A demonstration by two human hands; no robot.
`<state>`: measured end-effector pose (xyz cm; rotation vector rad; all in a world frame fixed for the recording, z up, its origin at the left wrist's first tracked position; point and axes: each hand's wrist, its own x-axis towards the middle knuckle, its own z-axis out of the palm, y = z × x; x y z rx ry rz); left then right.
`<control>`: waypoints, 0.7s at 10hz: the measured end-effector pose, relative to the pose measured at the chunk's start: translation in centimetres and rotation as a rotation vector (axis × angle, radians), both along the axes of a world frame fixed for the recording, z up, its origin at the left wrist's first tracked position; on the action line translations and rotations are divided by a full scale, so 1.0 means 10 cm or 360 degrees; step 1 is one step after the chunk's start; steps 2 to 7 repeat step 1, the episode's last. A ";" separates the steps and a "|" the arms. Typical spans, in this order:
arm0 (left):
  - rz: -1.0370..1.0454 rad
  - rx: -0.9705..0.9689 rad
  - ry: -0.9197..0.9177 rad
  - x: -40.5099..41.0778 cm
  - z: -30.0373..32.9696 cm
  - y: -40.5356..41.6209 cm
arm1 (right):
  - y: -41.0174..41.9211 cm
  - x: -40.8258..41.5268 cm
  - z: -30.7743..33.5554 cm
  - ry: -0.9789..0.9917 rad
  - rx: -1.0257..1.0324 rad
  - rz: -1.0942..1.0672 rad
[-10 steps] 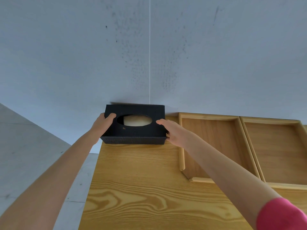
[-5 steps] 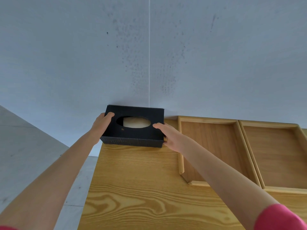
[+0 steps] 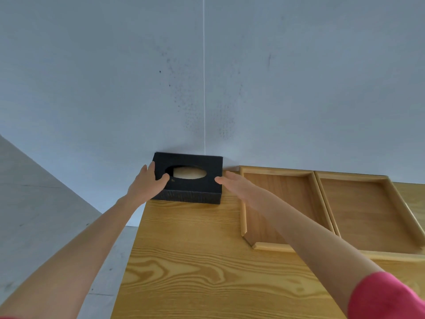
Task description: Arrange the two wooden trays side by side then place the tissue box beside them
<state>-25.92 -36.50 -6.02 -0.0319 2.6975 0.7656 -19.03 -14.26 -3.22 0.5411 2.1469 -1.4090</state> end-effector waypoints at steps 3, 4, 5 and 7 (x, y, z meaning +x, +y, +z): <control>-0.0064 -0.0051 0.0107 0.13 0.17 0.09 | 0.01 0.14 0.16 0.0138 0.0254 0.0128; -0.0064 -0.0051 0.0107 0.13 0.17 0.09 | 0.01 0.14 0.16 0.0138 0.0254 0.0128; -0.0064 -0.0051 0.0107 0.13 0.17 0.09 | 0.01 0.14 0.16 0.0138 0.0254 0.0128; -0.0064 -0.0051 0.0107 0.13 0.17 0.09 | 0.01 0.14 0.16 0.0138 0.0254 0.0128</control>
